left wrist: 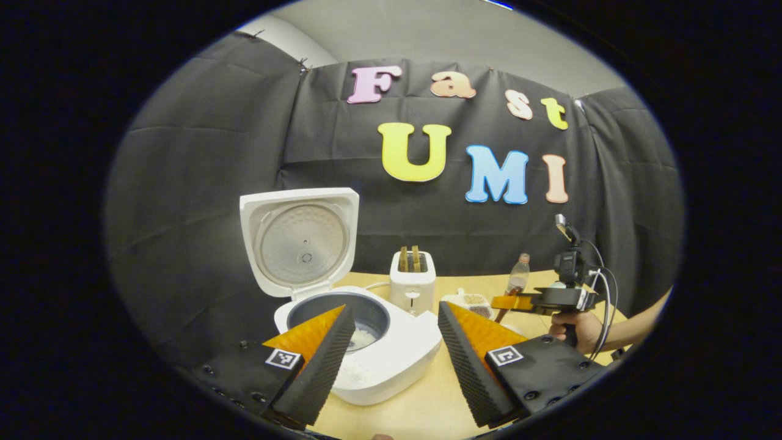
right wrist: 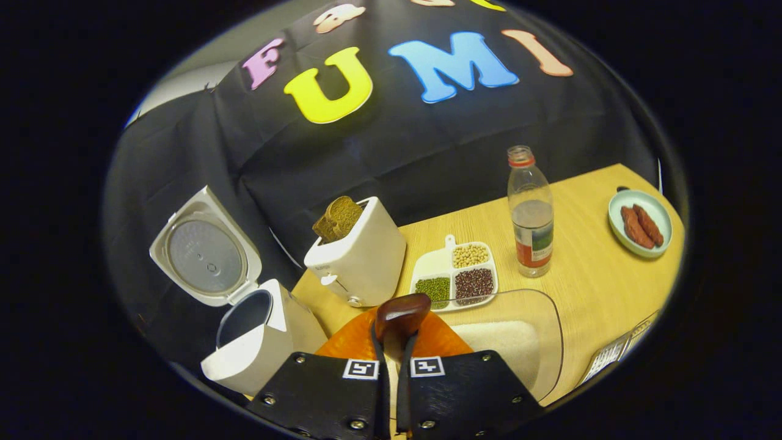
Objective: Close the left gripper, press the button to open the rice cooker; take a wooden spoon from the chopstick holder with the right hand, scoop a spoonful of rice and pour it into the rice cooker, then put the wooden spoon back into the chopstick holder.
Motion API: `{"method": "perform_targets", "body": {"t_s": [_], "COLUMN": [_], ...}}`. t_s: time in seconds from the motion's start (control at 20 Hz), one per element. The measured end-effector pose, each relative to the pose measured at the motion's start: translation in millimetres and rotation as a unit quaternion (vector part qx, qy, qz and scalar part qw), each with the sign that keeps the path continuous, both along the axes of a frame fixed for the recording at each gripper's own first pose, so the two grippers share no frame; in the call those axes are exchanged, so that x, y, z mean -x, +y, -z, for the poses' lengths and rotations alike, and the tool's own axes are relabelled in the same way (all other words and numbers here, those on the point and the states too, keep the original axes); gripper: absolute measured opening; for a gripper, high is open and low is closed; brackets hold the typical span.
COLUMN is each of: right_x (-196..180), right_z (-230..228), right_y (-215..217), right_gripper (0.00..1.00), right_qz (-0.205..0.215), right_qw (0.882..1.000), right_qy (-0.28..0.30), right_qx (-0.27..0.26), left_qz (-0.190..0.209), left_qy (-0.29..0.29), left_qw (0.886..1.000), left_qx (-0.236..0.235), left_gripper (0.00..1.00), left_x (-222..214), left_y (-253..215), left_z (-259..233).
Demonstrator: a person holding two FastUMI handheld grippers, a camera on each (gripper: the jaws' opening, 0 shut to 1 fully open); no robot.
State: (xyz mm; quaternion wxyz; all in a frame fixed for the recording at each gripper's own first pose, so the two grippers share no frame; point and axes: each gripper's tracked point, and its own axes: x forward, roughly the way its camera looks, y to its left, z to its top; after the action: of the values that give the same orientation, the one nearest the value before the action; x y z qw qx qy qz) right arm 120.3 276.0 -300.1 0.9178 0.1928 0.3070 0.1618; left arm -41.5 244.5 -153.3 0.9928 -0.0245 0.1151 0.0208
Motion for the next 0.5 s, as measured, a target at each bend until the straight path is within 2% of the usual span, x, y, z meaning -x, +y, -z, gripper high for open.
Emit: {"method": "perform_targets", "body": {"t_s": [0.05,0.15,0.2,0.35,0.5], "right_x": [-2.1,-4.7,-6.9,-12.2,-13.6], "right_z": [1.2,-3.5,-7.9,-33.7,-68.4], "right_y": [-8.2,-25.4,-34.7,-57.4,-71.0], "right_gripper": [0.05,0.05,0.05,0.05,0.05], "right_qz": [0.019,0.05,0.061,0.076,0.092], "right_qw": [0.999,0.994,0.991,0.986,0.976], "right_qy": [0.015,0.03,0.026,0.012,-0.005], "right_qx": [-0.038,-0.097,-0.113,-0.145,-0.195], "left_qz": [0.0,0.0,0.001,0.011,0.024], "left_qy": [-0.002,-0.006,-0.006,-0.011,-0.013], "left_qw": [1.0,1.0,1.0,1.0,1.0], "left_qx": [0.004,0.006,0.006,0.004,0.005], "left_gripper": [0.95,0.92,0.95,0.95,0.95], "left_x": [0.7,-1.4,-0.6,-3.0,-7.5], "left_y": [0.4,0.1,-0.3,-6.7,-14.9], "left_z": [-2.1,-5.1,-6.0,-10.4,-11.3]}}
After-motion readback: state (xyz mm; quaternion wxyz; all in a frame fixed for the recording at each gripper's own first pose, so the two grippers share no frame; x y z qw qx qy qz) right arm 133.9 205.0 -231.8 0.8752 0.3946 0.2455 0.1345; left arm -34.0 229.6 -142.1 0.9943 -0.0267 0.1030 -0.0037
